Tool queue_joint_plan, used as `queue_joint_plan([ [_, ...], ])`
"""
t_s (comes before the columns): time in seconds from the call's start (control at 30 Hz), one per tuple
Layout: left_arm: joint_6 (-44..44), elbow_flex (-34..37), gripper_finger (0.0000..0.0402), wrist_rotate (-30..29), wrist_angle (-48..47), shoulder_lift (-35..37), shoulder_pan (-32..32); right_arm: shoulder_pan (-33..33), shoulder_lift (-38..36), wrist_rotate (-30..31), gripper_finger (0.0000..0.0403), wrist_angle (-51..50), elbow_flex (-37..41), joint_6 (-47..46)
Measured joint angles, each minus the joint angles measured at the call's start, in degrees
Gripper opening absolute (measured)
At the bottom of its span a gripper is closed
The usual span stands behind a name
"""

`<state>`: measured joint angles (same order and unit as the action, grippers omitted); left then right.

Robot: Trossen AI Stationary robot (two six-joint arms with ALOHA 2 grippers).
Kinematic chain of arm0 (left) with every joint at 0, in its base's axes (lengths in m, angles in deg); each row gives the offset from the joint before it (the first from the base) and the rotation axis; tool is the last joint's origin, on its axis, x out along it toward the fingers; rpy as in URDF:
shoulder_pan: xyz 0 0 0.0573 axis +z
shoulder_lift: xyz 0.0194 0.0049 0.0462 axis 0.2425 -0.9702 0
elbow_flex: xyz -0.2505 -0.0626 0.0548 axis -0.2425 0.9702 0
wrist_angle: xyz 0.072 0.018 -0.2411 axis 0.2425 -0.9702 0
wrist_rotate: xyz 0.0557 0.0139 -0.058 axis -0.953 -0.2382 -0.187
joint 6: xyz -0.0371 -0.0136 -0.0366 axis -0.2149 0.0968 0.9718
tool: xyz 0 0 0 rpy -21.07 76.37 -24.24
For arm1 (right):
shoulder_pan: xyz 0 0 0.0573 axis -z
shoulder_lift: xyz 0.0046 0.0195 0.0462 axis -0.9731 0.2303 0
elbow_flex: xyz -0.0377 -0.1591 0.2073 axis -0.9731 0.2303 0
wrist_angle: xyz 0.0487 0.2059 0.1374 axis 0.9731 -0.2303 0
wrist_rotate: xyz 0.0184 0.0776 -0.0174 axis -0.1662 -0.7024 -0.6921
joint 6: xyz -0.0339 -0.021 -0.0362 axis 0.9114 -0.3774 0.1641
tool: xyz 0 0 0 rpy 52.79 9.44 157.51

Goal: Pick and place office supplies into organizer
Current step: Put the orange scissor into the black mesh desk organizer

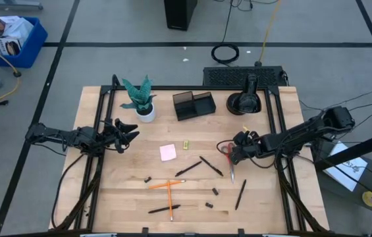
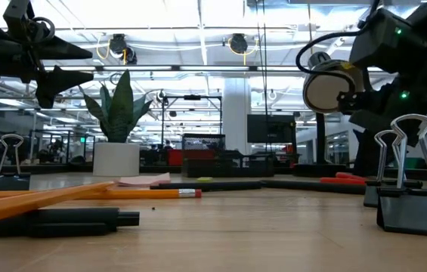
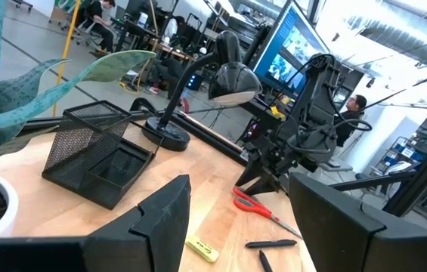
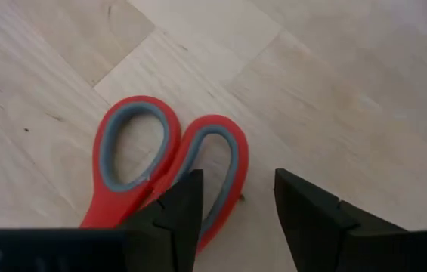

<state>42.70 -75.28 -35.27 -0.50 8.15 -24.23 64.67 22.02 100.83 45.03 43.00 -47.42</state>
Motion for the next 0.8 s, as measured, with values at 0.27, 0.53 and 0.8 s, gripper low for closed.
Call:
queue_joint_plan([
  [0.27,0.00,0.00,0.0230,0.00,0.02,-0.03,0.00,0.00,4.46,0.13,0.0146,2.44,-0.16,0.33],
  [0.53,-0.02,0.00,0.0230,0.00,-0.04,-0.05,0.00,-0.01,5.00,0.15,0.0073,3.10,-0.16,0.39],
  [0.8,-1.37,0.02,0.0230,-0.45,3.86,-0.01,0.00,-0.07,5.05,0.26,0.0018,4.65,-0.05,2.73],
])
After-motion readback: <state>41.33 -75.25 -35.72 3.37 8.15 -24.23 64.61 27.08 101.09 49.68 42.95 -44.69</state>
